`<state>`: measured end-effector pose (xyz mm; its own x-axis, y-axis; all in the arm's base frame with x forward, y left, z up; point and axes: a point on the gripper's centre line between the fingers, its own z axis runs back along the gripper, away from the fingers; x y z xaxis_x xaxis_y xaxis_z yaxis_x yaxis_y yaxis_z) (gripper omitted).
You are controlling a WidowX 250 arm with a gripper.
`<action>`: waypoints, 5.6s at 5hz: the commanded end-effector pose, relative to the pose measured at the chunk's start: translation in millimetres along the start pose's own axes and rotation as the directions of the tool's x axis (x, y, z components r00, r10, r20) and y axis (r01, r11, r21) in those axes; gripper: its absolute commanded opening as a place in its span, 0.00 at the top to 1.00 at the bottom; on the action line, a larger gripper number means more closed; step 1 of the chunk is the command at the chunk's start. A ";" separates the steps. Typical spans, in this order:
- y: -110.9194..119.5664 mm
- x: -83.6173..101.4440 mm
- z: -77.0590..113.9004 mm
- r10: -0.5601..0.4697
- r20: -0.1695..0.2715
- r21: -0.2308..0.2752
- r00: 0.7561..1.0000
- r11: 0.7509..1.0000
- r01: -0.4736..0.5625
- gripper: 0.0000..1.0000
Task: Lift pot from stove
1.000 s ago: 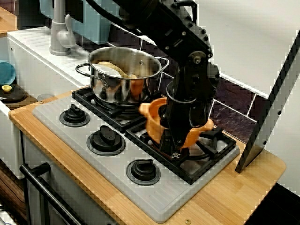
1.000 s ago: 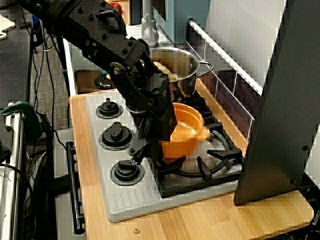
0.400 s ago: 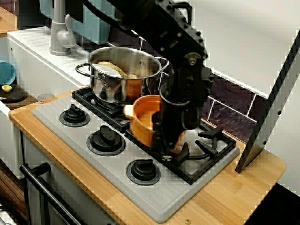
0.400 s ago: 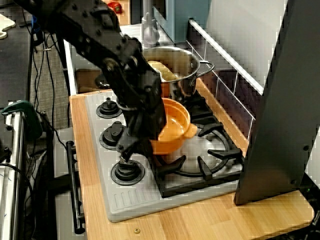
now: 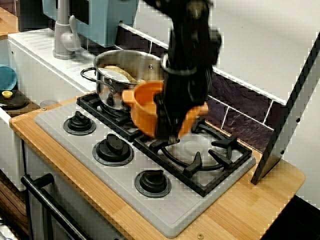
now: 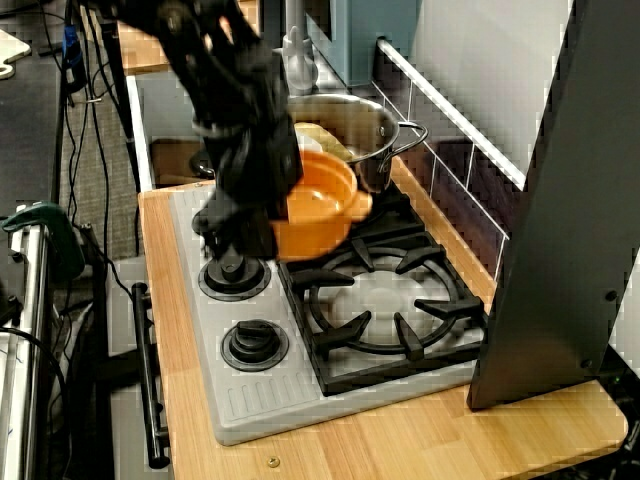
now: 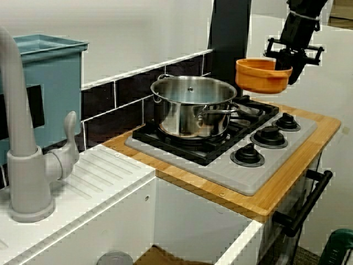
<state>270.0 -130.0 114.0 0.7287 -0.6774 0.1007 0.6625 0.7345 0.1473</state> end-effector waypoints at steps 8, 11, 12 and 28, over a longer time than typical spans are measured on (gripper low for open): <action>6.8 -32.4 113.2 0.042 0.191 -0.060 0.981 0.998 -0.031 1.00; 10.3 -28.0 116.0 0.049 0.194 -0.056 0.980 0.998 -0.039 1.00; 12.2 -27.1 118.9 0.052 0.197 -0.055 0.979 0.998 -0.042 1.00; 15.3 -33.8 128.0 0.059 0.205 -0.053 0.977 0.997 -0.050 1.00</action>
